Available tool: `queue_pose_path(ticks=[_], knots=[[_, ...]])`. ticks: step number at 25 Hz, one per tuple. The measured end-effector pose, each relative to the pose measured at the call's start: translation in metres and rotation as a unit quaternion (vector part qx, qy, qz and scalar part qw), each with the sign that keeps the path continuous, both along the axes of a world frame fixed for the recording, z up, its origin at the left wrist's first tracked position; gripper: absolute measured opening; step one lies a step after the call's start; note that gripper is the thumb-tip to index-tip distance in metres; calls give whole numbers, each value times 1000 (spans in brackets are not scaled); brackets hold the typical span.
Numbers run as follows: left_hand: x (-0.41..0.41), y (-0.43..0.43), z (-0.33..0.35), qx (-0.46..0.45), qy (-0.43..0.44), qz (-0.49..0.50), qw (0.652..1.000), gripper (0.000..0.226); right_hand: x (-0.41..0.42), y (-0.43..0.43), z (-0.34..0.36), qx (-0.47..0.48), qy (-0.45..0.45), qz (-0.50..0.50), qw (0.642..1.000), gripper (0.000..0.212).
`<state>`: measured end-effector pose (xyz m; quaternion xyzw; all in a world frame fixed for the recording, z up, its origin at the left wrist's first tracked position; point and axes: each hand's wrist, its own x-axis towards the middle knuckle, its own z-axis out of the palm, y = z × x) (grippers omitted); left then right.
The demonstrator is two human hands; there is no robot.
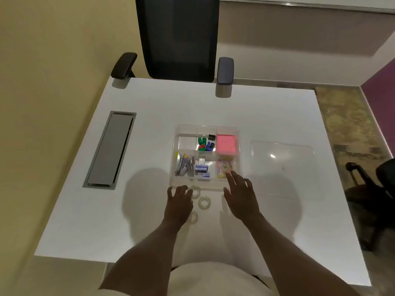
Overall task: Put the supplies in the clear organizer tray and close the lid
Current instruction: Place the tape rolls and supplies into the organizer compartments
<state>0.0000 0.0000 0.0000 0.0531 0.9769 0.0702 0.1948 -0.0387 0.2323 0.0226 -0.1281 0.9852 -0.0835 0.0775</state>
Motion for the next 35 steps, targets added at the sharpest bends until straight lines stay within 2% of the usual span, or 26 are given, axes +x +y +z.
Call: queue_pose_path(ticks=[5,11,14,18,21,25,30,35], knots=[[-8,3,-21,-2,5,-24,1000,40,-1,3,-22,1,-86,-32,996,69],[-21,-1,-41,16,18,-52,998,39,-3,-7,-36,-8,-128,-44,991,74],[-21,-8,-42,42,35,-83,995,39,-3,-11,-41,-13,-126,-49,991,76],[-8,-19,-47,95,128,-127,979,36,-4,-17,-45,1,-121,-55,991,77],[-27,-23,-39,86,195,-92,973,34,-1,-19,-45,-5,-91,-52,994,78],[-101,-25,-9,37,227,-40,972,43,1,-17,-46,-8,-48,-38,998,78],[-199,-26,13,-68,132,30,988,29,0,-13,-46,-3,-54,-34,998,79],[-247,-29,-3,-129,63,-15,990,29,1,-12,-55,-7,-55,-45,997,82]])
